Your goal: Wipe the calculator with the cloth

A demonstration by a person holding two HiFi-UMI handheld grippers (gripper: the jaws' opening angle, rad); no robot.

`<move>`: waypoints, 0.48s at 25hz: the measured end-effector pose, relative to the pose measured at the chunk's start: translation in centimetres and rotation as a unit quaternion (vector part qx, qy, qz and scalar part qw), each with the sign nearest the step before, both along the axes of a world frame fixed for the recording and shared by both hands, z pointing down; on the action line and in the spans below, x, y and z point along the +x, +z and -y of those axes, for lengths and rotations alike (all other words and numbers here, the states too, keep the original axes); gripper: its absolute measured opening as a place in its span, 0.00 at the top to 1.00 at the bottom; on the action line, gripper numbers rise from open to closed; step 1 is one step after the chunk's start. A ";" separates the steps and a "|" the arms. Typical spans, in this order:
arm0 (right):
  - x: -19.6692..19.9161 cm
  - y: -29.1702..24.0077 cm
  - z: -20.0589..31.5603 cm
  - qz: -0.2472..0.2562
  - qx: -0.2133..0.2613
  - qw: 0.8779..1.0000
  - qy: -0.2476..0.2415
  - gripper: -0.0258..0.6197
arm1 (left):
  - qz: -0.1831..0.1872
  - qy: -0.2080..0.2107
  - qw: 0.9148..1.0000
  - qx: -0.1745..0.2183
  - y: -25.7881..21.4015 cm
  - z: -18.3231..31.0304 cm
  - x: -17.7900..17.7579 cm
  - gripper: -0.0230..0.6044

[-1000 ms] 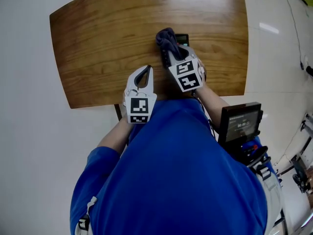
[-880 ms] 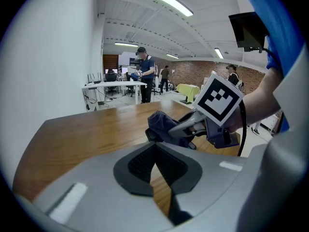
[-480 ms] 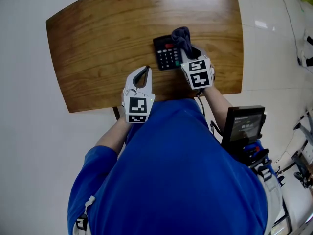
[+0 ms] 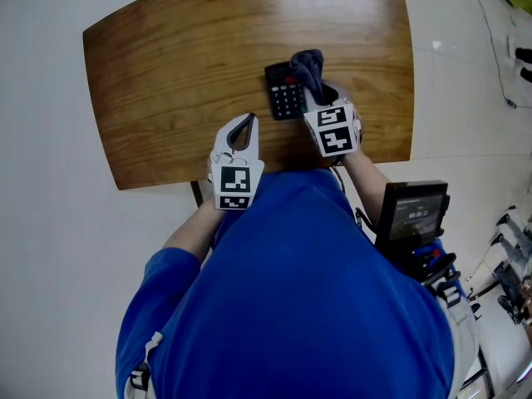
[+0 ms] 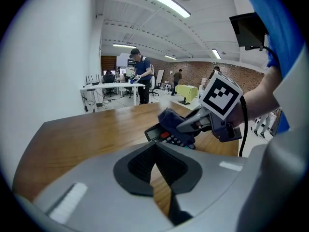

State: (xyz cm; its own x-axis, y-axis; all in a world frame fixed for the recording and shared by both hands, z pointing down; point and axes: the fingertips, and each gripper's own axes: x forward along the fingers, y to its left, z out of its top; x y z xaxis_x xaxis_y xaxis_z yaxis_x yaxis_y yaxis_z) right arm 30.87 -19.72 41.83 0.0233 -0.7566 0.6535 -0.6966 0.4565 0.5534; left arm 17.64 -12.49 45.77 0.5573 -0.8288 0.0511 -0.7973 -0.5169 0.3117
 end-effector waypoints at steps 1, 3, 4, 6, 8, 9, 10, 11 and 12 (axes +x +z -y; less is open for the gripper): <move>-0.6 0.3 -0.2 0.003 -0.004 1.000 -0.007 0.85 | 0.000 -0.002 1.000 0.000 0.0 -0.1 -0.1 0.95; -1.9 1.0 -0.8 0.005 -0.014 1.000 -0.023 0.85 | 0.003 -0.006 1.000 -0.002 -0.1 -0.3 -0.4 0.95; -2.6 1.4 -1.0 0.006 -0.020 0.999 -0.031 0.85 | 0.004 -0.008 1.000 -0.004 -0.1 -0.4 -0.6 0.95; -4.1 2.2 -1.6 0.007 -0.033 0.998 -0.047 0.85 | 0.005 -0.012 1.000 -0.008 -0.1 -0.7 -1.1 0.95; -5.3 3.1 -2.3 0.006 -0.046 0.997 -0.064 0.85 | 0.006 -0.016 1.000 -0.010 -0.2 -1.0 -1.4 0.95; -5.8 3.5 -2.6 0.003 -0.053 0.996 -0.071 0.85 | 0.007 -0.017 1.000 -0.011 -0.2 -1.1 -1.4 0.95; -6.2 3.8 -2.9 -0.001 -0.060 0.995 -0.077 0.85 | 0.008 -0.018 1.000 -0.011 -0.3 -1.2 -1.5 0.95; -6.6 4.2 -3.0 -0.003 -0.065 0.995 -0.081 0.85 | 0.010 -0.018 1.000 -0.012 -0.3 -1.3 -1.7 0.95; -6.8 4.6 -3.1 -0.004 -0.069 0.994 -0.084 0.85 | 0.012 -0.018 1.000 -0.013 -0.2 -1.4 -1.8 0.95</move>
State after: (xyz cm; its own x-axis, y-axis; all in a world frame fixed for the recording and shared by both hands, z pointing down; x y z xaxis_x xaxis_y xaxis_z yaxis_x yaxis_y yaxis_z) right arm 24.03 -16.62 46.39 -0.0901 -0.6540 0.7511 -0.6006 0.6373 0.4828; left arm 15.81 -11.10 45.56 0.5251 -0.8467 0.0861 -0.8230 -0.4794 0.3048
